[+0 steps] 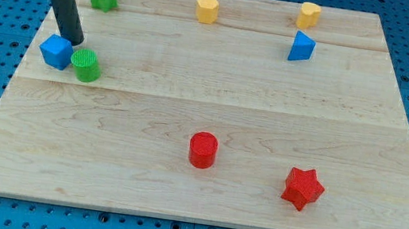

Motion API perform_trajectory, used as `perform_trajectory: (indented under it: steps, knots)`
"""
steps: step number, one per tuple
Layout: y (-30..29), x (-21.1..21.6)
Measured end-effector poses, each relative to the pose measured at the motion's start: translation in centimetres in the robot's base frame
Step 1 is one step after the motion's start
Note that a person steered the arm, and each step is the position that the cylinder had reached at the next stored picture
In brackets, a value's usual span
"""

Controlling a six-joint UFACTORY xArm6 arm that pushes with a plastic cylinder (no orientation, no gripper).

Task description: Push the blue triangle towards the center

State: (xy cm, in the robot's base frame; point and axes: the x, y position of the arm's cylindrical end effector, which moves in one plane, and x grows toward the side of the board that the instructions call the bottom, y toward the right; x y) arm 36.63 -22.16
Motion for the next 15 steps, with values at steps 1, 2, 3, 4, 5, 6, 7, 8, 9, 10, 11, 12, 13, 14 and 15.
perform_trajectory:
  steps: [1, 2, 3, 4, 5, 6, 7, 8, 9, 10, 11, 12, 13, 14, 15]
  knots:
    - [4.8, 0.0]
    - [15.8, -1.8]
    - [26.8, -3.9]
    - [29.8, -7.7]
    - [32.8, -10.1]
    - [35.2, -4.6]
    - [36.8, 1.6]
    - [36.3, 0.3]
    - [36.0, -3.7]
    - [37.5, -5.4]
    - [39.0, -5.1]
    - [42.7, -3.5]
    - [44.2, -2.7]
    - [40.7, 0.4]
    - [37.2, 1.9]
